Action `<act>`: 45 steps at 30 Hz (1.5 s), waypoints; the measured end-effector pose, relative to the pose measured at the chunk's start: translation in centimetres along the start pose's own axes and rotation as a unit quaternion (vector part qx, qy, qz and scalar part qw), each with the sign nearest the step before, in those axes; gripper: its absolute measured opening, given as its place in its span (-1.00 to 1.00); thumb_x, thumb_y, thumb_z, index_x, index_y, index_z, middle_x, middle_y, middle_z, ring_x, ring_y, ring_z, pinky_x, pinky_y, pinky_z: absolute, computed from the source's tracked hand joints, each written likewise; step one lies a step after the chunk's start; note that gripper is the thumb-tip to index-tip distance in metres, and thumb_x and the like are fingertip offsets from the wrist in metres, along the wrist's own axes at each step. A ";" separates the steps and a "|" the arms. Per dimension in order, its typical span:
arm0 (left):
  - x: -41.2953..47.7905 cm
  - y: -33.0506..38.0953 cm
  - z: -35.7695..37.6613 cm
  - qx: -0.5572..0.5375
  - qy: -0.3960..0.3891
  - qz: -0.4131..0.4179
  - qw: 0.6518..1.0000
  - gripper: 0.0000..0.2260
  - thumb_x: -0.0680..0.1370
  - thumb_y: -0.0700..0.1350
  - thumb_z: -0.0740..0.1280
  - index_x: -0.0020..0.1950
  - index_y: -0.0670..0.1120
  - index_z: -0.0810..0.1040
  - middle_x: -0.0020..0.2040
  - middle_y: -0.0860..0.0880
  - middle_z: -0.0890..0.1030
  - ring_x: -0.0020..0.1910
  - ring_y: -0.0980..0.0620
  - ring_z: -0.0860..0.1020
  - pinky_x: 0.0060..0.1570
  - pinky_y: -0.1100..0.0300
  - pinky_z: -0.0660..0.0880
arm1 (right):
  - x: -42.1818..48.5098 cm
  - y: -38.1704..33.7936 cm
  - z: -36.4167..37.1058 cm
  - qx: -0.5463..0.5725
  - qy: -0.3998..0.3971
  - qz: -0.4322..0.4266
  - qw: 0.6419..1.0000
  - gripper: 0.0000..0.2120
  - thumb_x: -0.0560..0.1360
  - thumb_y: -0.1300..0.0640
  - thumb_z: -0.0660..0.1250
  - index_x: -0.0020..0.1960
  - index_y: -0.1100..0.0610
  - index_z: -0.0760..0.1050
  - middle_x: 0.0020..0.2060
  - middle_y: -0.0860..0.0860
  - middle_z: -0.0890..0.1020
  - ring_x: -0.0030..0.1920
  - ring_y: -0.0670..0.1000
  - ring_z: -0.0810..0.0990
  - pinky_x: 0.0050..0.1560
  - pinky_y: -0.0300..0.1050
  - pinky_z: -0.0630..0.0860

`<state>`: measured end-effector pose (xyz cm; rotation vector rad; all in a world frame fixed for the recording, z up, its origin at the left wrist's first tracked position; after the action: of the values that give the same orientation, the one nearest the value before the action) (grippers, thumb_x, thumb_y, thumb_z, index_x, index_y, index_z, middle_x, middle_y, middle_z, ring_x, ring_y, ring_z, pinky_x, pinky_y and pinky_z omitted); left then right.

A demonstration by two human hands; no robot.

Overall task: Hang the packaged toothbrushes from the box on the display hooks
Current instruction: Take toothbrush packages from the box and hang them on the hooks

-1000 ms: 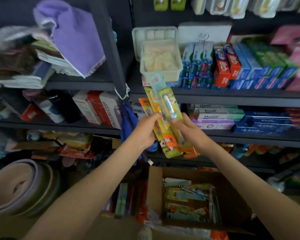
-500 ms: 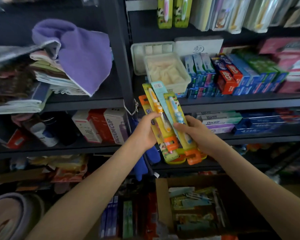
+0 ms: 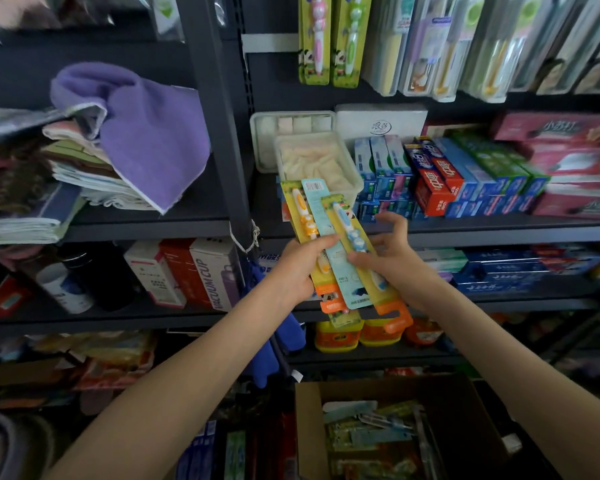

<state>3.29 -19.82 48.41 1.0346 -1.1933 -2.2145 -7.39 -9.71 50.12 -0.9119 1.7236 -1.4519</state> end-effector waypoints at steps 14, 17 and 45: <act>-2.2 -0.1 -1.4 0.034 -0.059 -0.003 0.998 -0.77 0.55 -0.25 0.34 0.20 -0.13 0.56 -0.04 -0.13 0.68 -0.15 -0.06 0.68 -0.21 0.01 0.64 | 0.4 -1.1 -0.4 -0.052 0.006 -0.032 0.998 -0.81 0.63 0.14 0.19 0.12 0.00 0.56 0.02 -0.09 0.62 -0.09 -0.22 0.58 -0.17 -0.38 0.46; -2.6 -0.4 -2.4 0.037 -0.057 0.001 0.998 -0.75 0.55 -0.25 0.34 0.23 -0.13 0.55 -0.03 -0.12 0.69 -0.12 -0.06 0.68 -0.18 0.00 0.64 | 0.1 -0.8 0.3 -0.056 -0.071 -0.023 0.996 -0.78 0.60 0.18 0.25 0.23 0.05 0.50 0.07 -0.01 0.61 -0.13 -0.22 0.60 -0.18 -0.36 0.50; -4.5 0.8 -3.0 0.049 -0.177 0.047 0.982 -0.67 0.44 -0.25 0.31 0.18 -0.06 0.56 0.09 -0.12 0.67 0.05 -0.08 0.65 0.02 -0.02 0.61 | -1.6 -1.8 -0.1 -0.629 0.063 -0.476 0.612 -0.67 0.25 0.01 0.59 -0.14 0.15 0.55 -0.16 0.08 0.58 0.04 0.13 0.55 0.32 0.26 0.20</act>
<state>8.52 -18.89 49.89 0.6154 -1.4792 -2.3489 -6.51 -8.56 52.01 -2.8538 2.4465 -0.4487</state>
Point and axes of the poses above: each hand's wrist, its own x-axis towards the middle knuckle, its own z-axis out of the palm, y = z × x, the point moved 4 cm from there along x, towards the middle knuckle
